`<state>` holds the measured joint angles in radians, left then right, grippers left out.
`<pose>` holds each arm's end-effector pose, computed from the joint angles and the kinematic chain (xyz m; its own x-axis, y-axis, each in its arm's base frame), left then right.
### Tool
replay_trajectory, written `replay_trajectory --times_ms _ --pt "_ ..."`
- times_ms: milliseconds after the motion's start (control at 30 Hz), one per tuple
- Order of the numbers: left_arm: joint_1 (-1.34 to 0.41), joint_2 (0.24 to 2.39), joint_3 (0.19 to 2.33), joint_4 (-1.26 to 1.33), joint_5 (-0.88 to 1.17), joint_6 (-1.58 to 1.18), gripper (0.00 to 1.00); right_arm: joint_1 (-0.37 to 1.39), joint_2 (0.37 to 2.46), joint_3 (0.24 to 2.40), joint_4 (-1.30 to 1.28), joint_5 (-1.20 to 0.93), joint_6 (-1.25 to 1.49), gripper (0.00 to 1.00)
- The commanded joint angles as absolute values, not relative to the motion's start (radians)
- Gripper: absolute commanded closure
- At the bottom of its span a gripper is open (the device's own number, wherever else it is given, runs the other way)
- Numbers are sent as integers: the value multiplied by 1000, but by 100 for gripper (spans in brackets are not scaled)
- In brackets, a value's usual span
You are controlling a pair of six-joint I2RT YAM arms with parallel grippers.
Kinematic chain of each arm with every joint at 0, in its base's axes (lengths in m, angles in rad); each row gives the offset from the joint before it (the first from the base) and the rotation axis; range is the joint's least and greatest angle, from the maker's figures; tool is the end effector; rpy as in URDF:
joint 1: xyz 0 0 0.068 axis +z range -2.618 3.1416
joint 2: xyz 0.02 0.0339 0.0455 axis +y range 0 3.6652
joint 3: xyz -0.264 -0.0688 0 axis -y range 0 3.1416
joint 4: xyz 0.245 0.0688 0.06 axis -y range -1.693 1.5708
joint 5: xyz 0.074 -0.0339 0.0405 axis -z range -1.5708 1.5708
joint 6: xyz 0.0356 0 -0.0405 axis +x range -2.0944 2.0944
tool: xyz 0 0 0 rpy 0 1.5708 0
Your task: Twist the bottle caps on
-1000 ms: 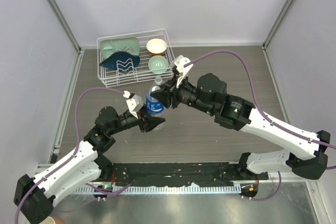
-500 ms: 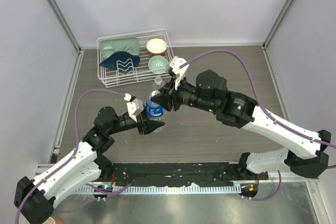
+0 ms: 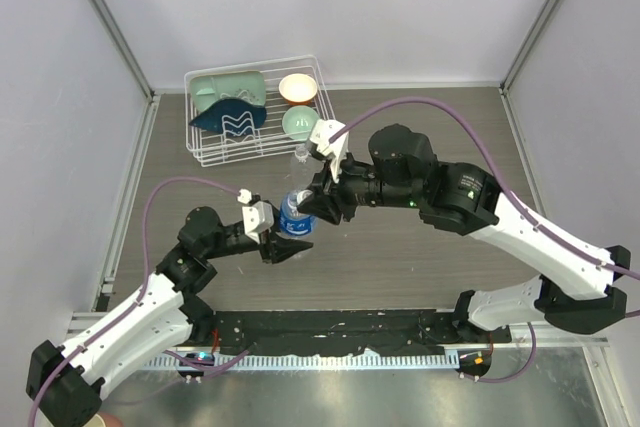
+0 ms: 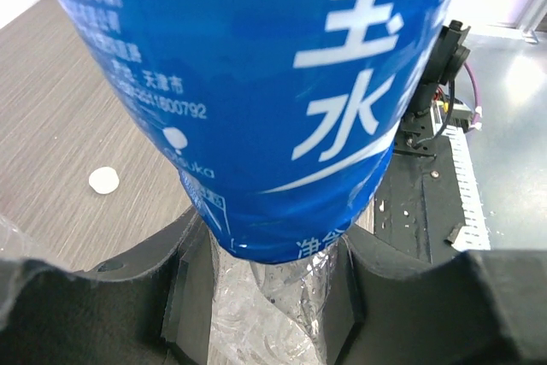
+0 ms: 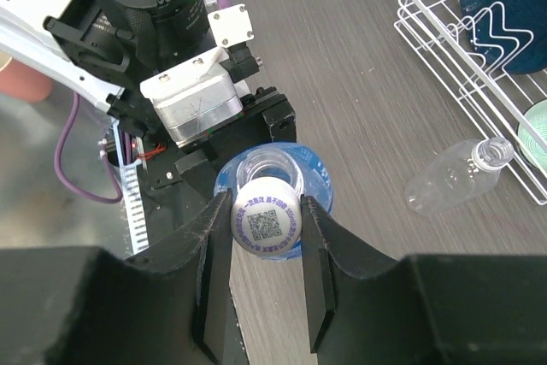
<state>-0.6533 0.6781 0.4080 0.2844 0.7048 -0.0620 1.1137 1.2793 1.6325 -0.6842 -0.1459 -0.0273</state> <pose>0.1191 -0.1202 0.2730 -0.0492 -0.0218 -0.9986 0.9762 0.2102 -0.0527 0.1086 0.2325 0.4719 -0.1175 -0.3001 -0.9467 -0.9520 0.3052 0.0214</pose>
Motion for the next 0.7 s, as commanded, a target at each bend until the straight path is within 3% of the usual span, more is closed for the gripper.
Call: replay_trajectory --times_ms 0,367,667 --pt "-653 660 420 265 779 -12 100 1120 1307 1704 -755 -179 -80 92" --pt "-653 666 460 124 810 61 100 1120 1434 1907 -951 -244 -130 92" --pt "-653 647 448 135 793 35 100 1120 1433 1924 -1054 -230 -130 91"
